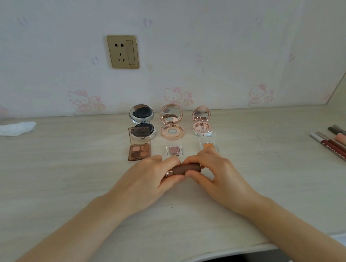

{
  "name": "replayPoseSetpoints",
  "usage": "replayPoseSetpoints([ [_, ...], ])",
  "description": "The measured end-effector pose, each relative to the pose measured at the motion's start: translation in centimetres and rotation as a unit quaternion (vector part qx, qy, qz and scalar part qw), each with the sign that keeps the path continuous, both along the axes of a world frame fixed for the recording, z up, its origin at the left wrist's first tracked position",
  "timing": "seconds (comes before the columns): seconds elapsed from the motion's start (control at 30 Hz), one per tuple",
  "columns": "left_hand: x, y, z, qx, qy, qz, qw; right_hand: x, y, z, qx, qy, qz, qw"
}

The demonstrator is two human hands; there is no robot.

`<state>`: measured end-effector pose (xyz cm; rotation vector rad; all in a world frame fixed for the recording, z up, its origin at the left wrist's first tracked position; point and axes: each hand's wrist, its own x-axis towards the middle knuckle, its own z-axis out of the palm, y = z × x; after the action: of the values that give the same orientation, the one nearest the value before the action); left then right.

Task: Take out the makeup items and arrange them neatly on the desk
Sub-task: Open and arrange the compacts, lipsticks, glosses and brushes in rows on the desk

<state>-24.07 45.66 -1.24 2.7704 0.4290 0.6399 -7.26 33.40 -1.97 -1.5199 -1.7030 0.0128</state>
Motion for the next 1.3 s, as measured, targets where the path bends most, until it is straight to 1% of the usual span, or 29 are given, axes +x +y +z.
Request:
replayPoseSetpoints([
  [0.1, 0.0, -0.1, -0.3, -0.014, -0.007, 0.007, 1.0, -0.1, 0.1, -0.1, 0.016, 0.015, -0.01, 1.0],
  [0.23, 0.0, -0.1, -0.6, -0.029, -0.024, 0.011, 0.999, 0.0, 0.1, 0.0, 0.033, 0.081, -0.039, 0.995],
  [0.47, -0.1, 0.5, -0.8, -0.004, -0.041, 0.021, 0.999, 0.1, 0.1, 0.2, 0.023, 0.127, -0.038, 0.991],
  [0.63, 0.0, 0.6, -1.0, -0.019, -0.052, 0.01, 0.998, 0.4, 0.0, 0.0, 0.002, 0.188, -0.044, 0.981],
  [0.73, 0.0, 0.6, -0.9, -0.031, -0.063, 0.011, 0.997, 0.5, 0.1, 0.3, 0.004, 0.25, -0.03, 0.968],
  [0.87, -0.1, 0.3, -0.8, -0.025, -0.082, 0.028, 0.996, 0.9, -0.1, 0.8, 0.056, 0.335, -0.005, 0.941],
  [0.97, 0.0, 0.0, -0.8, -0.086, -0.109, 0.047, 0.989, 1.0, -0.2, 1.1, 0.07, 0.393, 0.011, 0.917],
  [1.03, 0.1, -0.2, -0.6, -0.147, -0.141, 0.059, 0.977, 1.1, -0.2, 1.1, 0.071, 0.429, 0.02, 0.9],
  [1.1, 0.3, -0.4, -0.5, -0.208, -0.175, 0.071, 0.96, 1.1, -0.1, 1.1, 0.065, 0.446, 0.023, 0.892],
  [1.17, 0.7, -0.6, -0.3, -0.285, -0.19, 0.085, 0.936, 1.1, 0.0, 0.9, 0.058, 0.453, 0.018, 0.89],
  [1.23, 1.0, -0.9, 0.0, -0.376, -0.203, 0.087, 0.9, 1.1, 0.2, 0.9, 0.056, 0.461, 0.014, 0.886],
  [1.3, 1.3, -1.0, 0.2, -0.448, -0.228, 0.072, 0.861, 1.0, 0.3, 0.8, 0.055, 0.466, 0.012, 0.883],
])
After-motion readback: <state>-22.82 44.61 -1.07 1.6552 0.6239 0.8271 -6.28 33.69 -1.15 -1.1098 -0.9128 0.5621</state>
